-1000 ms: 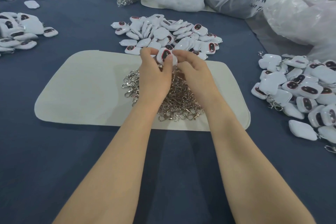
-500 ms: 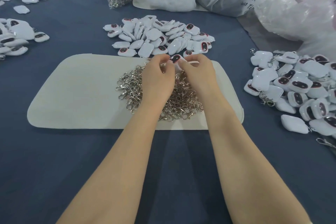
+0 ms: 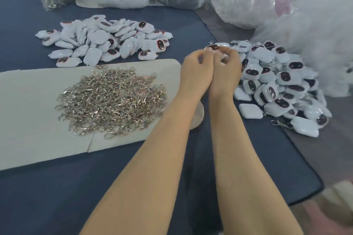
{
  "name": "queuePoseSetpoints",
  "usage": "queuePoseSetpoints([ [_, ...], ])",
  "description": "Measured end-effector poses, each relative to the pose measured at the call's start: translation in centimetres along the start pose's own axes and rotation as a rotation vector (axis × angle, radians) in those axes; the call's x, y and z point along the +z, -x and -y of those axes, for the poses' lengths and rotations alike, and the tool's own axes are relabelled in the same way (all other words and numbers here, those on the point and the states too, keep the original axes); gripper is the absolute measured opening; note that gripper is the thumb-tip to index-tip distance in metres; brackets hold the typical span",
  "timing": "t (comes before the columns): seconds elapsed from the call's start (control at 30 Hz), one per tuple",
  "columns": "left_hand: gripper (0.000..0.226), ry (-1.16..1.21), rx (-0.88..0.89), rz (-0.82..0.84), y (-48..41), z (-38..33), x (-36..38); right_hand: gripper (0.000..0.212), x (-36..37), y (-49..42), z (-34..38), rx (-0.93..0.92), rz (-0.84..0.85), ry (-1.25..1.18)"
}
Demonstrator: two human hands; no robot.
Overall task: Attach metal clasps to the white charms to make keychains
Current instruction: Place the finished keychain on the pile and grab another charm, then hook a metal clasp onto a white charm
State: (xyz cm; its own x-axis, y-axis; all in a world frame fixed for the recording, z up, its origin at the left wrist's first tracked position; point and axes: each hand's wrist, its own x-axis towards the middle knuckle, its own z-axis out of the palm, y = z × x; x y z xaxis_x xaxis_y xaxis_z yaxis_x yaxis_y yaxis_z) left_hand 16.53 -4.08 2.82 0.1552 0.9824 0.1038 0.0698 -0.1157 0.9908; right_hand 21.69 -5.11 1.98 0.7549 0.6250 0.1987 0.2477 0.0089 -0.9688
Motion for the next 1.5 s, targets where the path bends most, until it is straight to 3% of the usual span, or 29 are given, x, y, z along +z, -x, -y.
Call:
queuePoseSetpoints([
  [0.13,0.042,0.028,-0.177,0.249,0.1,-0.3,2.7,0.035,-2.1,-1.4,-0.9,0.014,-0.157,0.085],
  [0.33,0.049,0.121,-0.217,0.215,-0.1,0.0,1.9,0.03,-1.1,-0.5,-0.3,-0.05,-0.212,-0.03],
  [0.53,0.023,0.216,-0.168,-0.136,-1.0,0.2,-2.7,0.023,3.1,1.1,1.3,-0.067,0.122,-0.081],
  [0.67,0.011,0.191,-0.17,-0.337,-2.5,1.0,-7.8,0.028,7.6,1.6,1.5,-0.173,0.389,0.185],
  [0.77,0.017,0.255,-0.208,-0.416,-3.5,2.0,-10.9,0.038,11.0,1.9,0.7,-0.231,0.593,0.451],
  [0.87,0.015,0.272,-0.249,-0.441,-4.0,2.8,-12.1,0.043,12.9,2.0,-0.1,-0.295,0.66,0.709],
  [1.0,0.011,0.308,-0.297,-0.431,-4.5,3.3,-12.0,0.043,13.7,2.8,-0.8,-0.229,0.65,0.819],
  [1.13,0.011,0.294,-0.294,-0.413,-4.8,3.4,-12.0,0.035,14.2,3.2,-0.7,-0.151,0.578,0.781],
  [1.3,0.014,0.282,-0.277,-0.393,-4.6,3.4,-12.2,0.028,14.3,2.9,-0.9,-0.191,0.44,0.639],
  [1.4,0.015,0.276,-0.277,-0.375,-4.2,3.2,-12.2,0.033,14.0,2.4,-0.4,-0.175,0.485,0.44],
  [1.5,0.024,0.218,-0.245,-0.372,-3.6,2.9,-12.2,0.033,12.5,2.7,0.7,-0.157,0.414,0.189],
])
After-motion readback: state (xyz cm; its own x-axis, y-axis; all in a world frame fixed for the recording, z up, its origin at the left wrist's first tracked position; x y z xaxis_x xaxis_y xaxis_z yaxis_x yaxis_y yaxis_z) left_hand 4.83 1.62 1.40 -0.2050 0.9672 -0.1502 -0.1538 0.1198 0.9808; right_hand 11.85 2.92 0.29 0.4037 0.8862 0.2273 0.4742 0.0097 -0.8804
